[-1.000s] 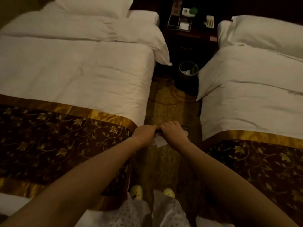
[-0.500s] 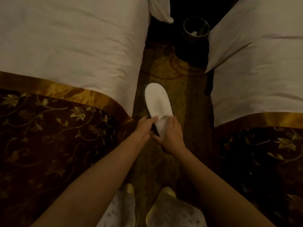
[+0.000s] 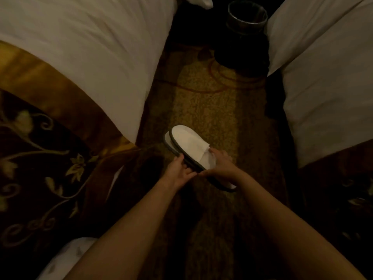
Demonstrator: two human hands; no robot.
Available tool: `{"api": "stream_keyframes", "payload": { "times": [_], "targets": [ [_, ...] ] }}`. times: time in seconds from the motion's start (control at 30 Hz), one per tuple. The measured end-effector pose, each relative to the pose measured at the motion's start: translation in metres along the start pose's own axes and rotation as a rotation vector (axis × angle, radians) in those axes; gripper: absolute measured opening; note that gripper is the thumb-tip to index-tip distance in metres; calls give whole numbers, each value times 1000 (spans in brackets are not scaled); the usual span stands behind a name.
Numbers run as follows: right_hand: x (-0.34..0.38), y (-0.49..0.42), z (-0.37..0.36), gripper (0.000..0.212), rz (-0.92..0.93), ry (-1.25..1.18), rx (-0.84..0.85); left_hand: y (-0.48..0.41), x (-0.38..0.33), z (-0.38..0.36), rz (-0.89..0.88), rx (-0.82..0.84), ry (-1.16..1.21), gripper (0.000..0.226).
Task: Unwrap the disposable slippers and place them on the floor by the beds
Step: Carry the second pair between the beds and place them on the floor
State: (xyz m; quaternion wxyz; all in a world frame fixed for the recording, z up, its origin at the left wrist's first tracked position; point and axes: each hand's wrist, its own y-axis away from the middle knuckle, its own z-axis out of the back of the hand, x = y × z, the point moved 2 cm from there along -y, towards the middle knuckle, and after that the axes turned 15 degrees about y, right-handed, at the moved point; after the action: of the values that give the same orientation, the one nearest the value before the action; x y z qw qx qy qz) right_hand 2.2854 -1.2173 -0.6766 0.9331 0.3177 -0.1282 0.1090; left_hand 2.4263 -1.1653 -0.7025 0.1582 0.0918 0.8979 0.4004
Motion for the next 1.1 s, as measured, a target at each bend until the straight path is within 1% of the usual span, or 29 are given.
{"api": "stream_keyframes", "payload": {
  "times": [0.1, 0.2, 0.27, 0.37, 0.43, 0.53, 0.63, 0.7, 0.8, 0.83, 0.87, 0.93, 0.97, 1.0, 1.1],
  "targets": [
    [-26, -38, -15, 104, 33, -15, 43, -31, 5, 27, -10, -61, 46, 44],
    [-48, -67, -24, 105, 31, -17, 29, -41, 9, 54, 0, -126, 145, 45],
    [-58, -84, -31, 104, 6, -9, -13, -39, 14, 71, 15, -155, 189, 45],
    [-68, -109, -42, 100, -1, 91, -111, -38, 18, 88, 34, -162, 232, 44],
    [-71, -127, -48, 99, 6, 169, -154, -40, 18, 96, 34, -142, 254, 38],
    [-74, -149, -58, 98, 18, 206, -166, -45, 17, 104, 53, -69, 257, 26],
    [-77, -161, -67, 98, 39, 220, -153, -45, 15, 110, 51, 18, 249, 25],
    [-78, -165, -67, 100, 45, 228, -124, -43, 15, 113, 37, 62, 256, 27],
    [-78, -163, -63, 103, 53, 259, -56, -41, 16, 115, 27, 108, 253, 39],
    [-74, -160, -60, 101, 53, 245, -60, -41, 16, 114, 22, 113, 247, 42],
    [-68, -155, -56, 97, 57, 226, -93, -42, 16, 113, 16, 110, 248, 44],
    [-49, -141, -45, 88, 97, 214, -212, -44, 14, 111, 8, 99, 267, 44],
    [-38, -130, -41, 86, 136, 213, -249, -45, 14, 109, 5, 104, 278, 42],
    [-26, -117, -39, 87, 182, 218, -245, -45, 14, 108, 4, 115, 287, 39],
    [2, -72, -62, 104, 304, 333, -79, -46, 16, 106, 6, 145, 278, 41]
  ]
}}
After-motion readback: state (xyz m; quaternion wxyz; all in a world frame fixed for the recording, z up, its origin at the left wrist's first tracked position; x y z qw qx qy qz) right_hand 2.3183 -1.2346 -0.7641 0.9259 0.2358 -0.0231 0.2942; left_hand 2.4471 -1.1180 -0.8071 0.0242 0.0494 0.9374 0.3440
